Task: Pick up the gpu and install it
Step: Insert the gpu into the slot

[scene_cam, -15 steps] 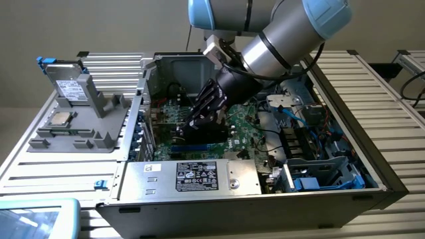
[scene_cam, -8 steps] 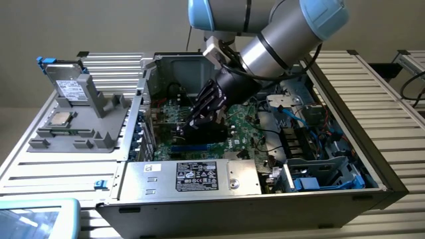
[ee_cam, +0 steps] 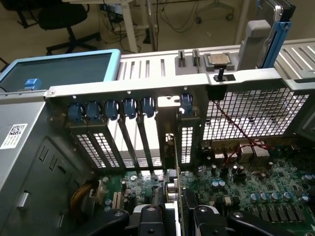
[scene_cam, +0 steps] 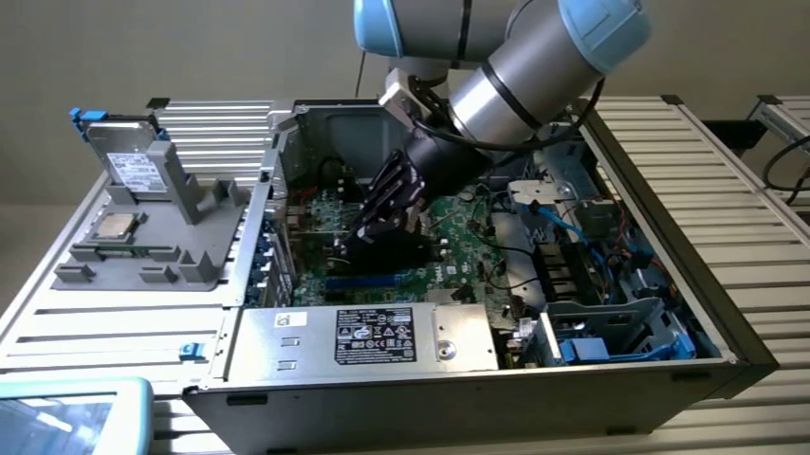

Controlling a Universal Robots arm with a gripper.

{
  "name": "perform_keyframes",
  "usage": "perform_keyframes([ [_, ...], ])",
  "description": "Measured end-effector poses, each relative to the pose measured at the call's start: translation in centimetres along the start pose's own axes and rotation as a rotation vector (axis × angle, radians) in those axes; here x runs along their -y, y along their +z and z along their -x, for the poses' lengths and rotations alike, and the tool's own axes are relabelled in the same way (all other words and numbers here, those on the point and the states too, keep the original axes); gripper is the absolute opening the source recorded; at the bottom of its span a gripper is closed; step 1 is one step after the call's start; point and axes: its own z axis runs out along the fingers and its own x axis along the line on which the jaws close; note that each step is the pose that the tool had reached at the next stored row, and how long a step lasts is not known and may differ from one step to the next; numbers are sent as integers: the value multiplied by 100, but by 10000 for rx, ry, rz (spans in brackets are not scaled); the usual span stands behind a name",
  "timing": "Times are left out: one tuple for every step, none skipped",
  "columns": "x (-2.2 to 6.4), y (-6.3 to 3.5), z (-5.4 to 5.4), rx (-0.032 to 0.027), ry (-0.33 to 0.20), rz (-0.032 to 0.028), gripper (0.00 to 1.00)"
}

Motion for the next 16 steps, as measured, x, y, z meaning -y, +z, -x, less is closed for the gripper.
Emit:
perform_keyframes([
  [-9, 9, 1, -1, 1, -2, 28],
  [-18, 19, 2, -1, 2, -4, 28],
  [-24, 26, 2, -1, 3, -4, 28],
  [-29, 32, 1, 0, 2, -5, 28],
  [-33, 38, 1, -1, 2, -5, 28],
  [-36, 41, 1, -1, 3, -5, 28],
  [-36, 41, 1, -2, 2, -5, 28],
  [-36, 41, 1, -2, 0, -5, 28],
  [-36, 42, 1, -2, 0, -5, 28],
  [-36, 45, 1, 1, 0, -5, 28],
  [-34, 54, 3, 6, -1, -6, 28],
  [-34, 61, 3, 4, -1, -5, 28],
  [-36, 63, 2, -1, 2, -5, 28],
  [-36, 63, 2, -2, 1, -5, 28],
  [-38, 65, 1, -3, 2, -4, 28],
  [-40, 71, 2, 1, 1, -5, 28],
])
